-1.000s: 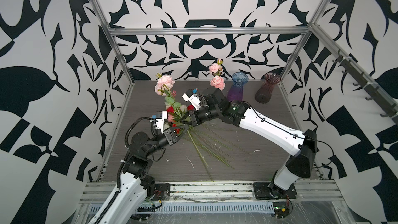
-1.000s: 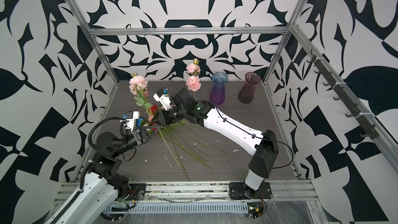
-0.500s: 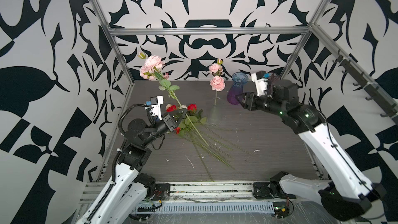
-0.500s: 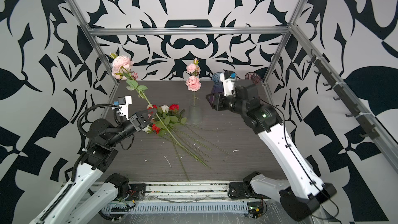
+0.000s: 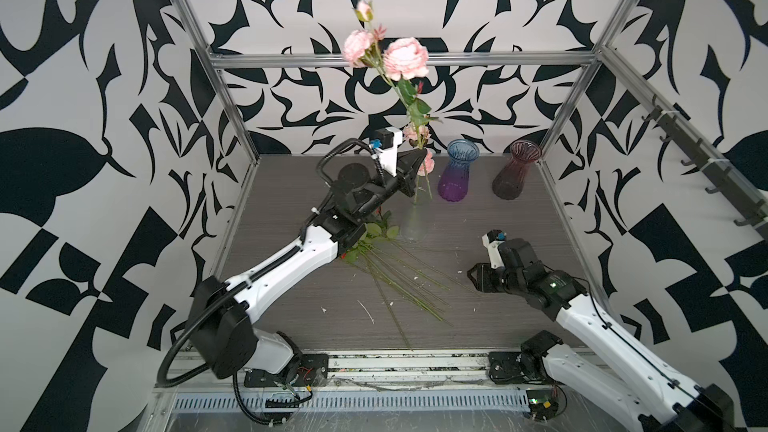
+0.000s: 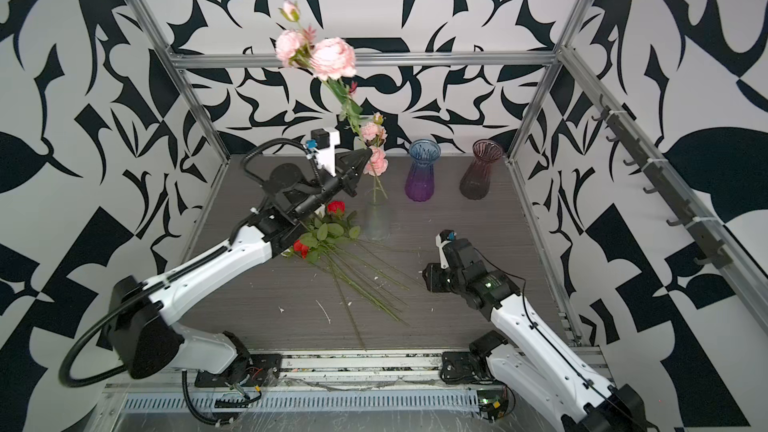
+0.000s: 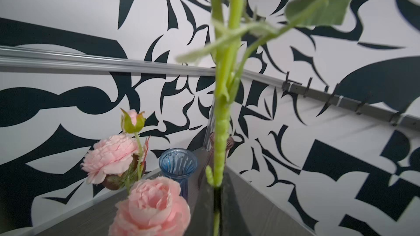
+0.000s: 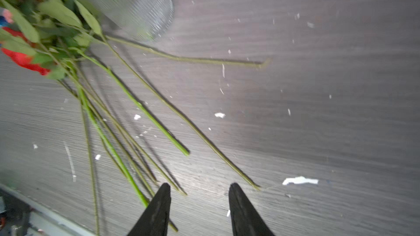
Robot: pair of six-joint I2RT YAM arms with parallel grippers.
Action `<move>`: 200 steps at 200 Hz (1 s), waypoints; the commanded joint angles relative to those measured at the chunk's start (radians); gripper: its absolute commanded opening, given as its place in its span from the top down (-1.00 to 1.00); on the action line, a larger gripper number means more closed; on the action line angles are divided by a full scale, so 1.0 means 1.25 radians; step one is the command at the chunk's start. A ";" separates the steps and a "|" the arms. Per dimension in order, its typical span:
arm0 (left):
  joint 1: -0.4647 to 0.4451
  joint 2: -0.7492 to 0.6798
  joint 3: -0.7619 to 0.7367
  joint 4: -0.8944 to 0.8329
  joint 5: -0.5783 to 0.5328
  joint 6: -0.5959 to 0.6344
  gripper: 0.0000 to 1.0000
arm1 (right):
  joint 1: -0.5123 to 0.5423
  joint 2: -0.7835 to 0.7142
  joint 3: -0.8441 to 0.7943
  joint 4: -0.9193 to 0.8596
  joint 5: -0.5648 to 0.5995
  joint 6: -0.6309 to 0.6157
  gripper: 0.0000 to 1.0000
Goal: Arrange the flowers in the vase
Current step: 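Carry the pink flowers to the vase with the left gripper while the right withdraws, then lower the pink flower stems into the clear vase with the left gripper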
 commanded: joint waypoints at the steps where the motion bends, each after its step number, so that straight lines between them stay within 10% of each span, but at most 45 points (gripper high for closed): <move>1: 0.000 0.044 0.012 0.128 -0.088 0.077 1.00 | 0.002 -0.042 -0.004 0.109 0.015 0.022 0.09; 200: -0.078 0.024 0.016 -0.049 -0.130 0.245 1.00 | 0.002 -0.048 -0.026 0.134 -0.002 0.012 0.11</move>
